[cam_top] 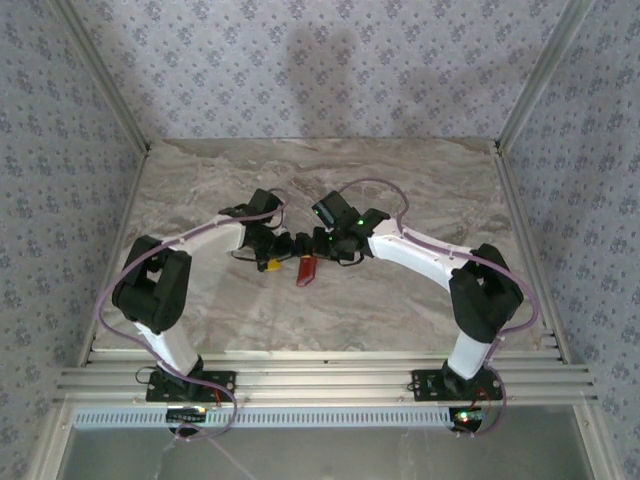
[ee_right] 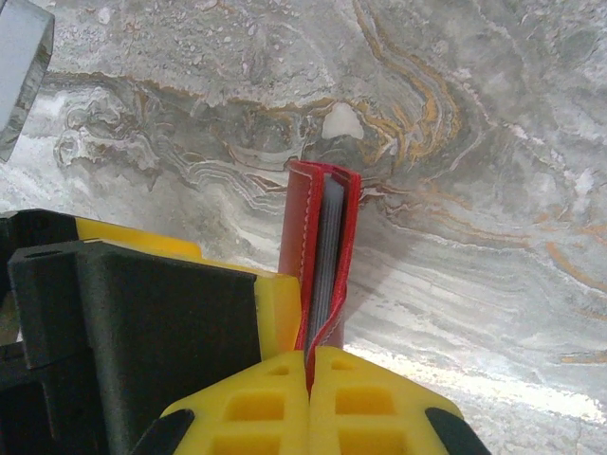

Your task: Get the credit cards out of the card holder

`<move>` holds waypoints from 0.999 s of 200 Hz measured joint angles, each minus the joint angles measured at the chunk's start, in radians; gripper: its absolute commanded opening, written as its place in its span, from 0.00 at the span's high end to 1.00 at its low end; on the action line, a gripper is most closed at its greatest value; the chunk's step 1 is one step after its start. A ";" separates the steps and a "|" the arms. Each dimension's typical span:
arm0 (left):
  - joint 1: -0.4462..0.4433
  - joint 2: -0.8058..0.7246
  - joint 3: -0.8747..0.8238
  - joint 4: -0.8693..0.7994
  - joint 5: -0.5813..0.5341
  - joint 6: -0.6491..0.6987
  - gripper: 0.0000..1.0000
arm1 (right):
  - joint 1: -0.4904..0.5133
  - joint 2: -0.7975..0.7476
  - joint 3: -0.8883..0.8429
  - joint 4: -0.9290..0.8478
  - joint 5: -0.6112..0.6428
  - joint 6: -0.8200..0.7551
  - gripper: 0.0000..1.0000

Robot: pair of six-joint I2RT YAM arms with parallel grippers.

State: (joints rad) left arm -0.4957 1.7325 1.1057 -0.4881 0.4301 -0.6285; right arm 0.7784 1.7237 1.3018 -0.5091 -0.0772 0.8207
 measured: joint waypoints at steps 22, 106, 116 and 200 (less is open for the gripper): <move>0.000 -0.008 -0.018 0.015 0.011 0.000 0.00 | -0.002 -0.003 -0.010 0.005 -0.011 0.003 0.98; 0.000 -0.011 -0.062 0.069 0.075 0.004 0.01 | -0.029 -0.004 -0.038 0.029 -0.063 0.029 0.98; 0.000 -0.011 -0.064 0.072 0.079 0.008 0.01 | -0.031 -0.004 -0.039 0.029 -0.067 0.029 0.98; 0.000 -0.014 -0.066 0.065 0.129 0.077 0.07 | -0.053 -0.004 -0.045 0.043 -0.088 0.049 0.99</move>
State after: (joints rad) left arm -0.4961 1.7184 1.0393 -0.4232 0.5594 -0.5514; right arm 0.7250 1.7199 1.2572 -0.4660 -0.1654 0.8696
